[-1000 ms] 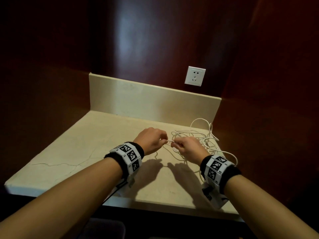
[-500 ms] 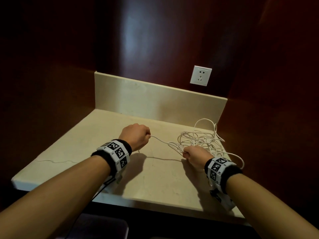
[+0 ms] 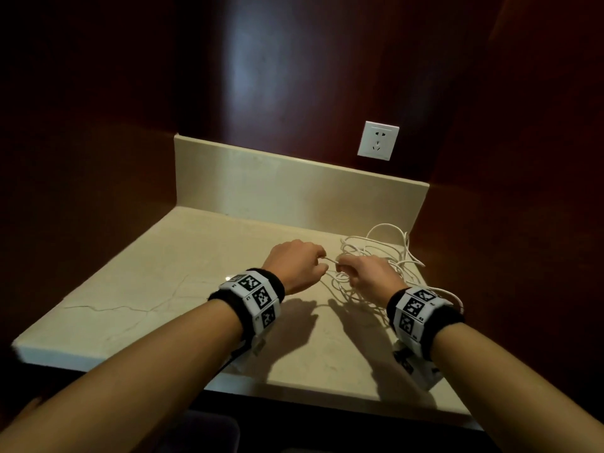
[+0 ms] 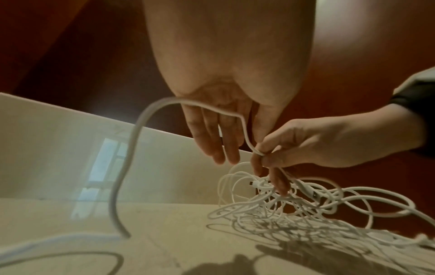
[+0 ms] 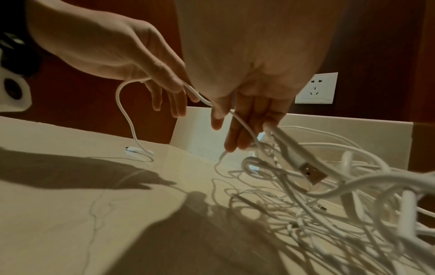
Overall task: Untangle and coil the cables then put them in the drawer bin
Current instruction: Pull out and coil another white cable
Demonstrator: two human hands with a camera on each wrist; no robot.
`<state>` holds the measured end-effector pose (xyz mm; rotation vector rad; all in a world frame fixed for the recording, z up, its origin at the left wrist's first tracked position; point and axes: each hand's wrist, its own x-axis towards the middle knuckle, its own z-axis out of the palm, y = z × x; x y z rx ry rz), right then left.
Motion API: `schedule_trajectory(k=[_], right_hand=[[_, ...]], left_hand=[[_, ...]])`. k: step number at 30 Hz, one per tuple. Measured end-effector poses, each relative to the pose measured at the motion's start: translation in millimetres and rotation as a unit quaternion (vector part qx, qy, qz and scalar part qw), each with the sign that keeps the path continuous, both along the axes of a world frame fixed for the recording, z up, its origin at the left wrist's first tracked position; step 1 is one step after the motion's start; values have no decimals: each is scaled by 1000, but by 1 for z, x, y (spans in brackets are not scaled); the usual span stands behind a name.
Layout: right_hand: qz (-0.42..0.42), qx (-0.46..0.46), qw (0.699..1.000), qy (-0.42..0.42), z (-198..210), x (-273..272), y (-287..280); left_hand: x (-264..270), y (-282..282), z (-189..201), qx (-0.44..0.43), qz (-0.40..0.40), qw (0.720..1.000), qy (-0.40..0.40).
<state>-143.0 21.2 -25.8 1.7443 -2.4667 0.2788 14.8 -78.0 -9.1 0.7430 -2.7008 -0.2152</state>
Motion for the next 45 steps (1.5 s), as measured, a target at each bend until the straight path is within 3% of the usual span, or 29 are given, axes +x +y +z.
schedule_trajectory(k=[12,21,29,37,45], right_hand=[[-36,101,994,2,-17,-4,4],[-45,96,994,-7,0,-16,-8],[-20,8,1000,10,14,1,-12],[-44,49,998,19,9,6,-5],[-99,136,986,-14,2,-12,4]], left_hand=[[17,-25,0,13,32,999,23],[39,-39,3,23,121,992,19],[2,-12,-10,9,37,999,-21],[-8,-12,-12,23,-8,999,20],[30,-42,-2,18,78,996,40]])
